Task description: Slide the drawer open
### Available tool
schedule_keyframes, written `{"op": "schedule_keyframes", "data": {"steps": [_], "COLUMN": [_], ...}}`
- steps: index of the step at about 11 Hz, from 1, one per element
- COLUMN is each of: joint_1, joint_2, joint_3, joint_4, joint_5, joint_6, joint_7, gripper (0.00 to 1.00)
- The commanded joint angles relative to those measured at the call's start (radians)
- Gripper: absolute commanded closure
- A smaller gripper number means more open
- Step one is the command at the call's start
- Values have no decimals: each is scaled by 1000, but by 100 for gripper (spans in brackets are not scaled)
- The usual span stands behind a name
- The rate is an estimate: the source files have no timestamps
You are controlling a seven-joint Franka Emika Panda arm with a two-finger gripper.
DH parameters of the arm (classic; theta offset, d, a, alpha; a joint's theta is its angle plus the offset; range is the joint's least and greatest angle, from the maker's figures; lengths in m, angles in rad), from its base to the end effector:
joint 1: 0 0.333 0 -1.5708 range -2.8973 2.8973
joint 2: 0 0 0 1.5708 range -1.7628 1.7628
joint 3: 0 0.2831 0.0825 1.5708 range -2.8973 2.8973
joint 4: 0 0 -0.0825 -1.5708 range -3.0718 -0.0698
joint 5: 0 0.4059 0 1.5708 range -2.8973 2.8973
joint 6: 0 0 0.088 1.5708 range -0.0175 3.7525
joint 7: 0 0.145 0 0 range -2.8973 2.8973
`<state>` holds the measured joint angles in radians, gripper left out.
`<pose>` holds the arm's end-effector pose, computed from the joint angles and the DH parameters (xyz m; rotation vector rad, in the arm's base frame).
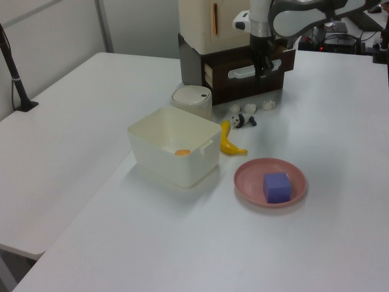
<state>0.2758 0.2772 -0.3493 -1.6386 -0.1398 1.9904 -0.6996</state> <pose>0.6630 -0.0481 0.3975 2.7281 0.9867 -0.0020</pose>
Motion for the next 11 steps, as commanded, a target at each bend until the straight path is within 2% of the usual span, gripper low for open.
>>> {"op": "schedule_keyframes", "data": {"steps": [1, 2, 3, 4, 5, 6, 7, 9, 11], "joint_1": [0, -18, -77, -158, -238, -283, -293, -331, -337], "joint_2": [-113, -146, -174, -191, -199, -197, -191, -185, -184], "joint_3": [68, 110, 180, 284, 367, 416, 431, 432, 432], "joint_4": [-43, -40, -37, -35, -32, -6, -1, 2, 2], "joint_5": [46, 113, 130, 131, 131, 126, 115, 103, 85], "joint_6": [-146, -201, -247, -275, -301, -338, -344, -346, -343], "joint_7": [32, 171, 369, 516, 623, 749, 867, 885, 875], "gripper": [55, 32, 0, 0, 0, 0, 0, 0, 0]}}
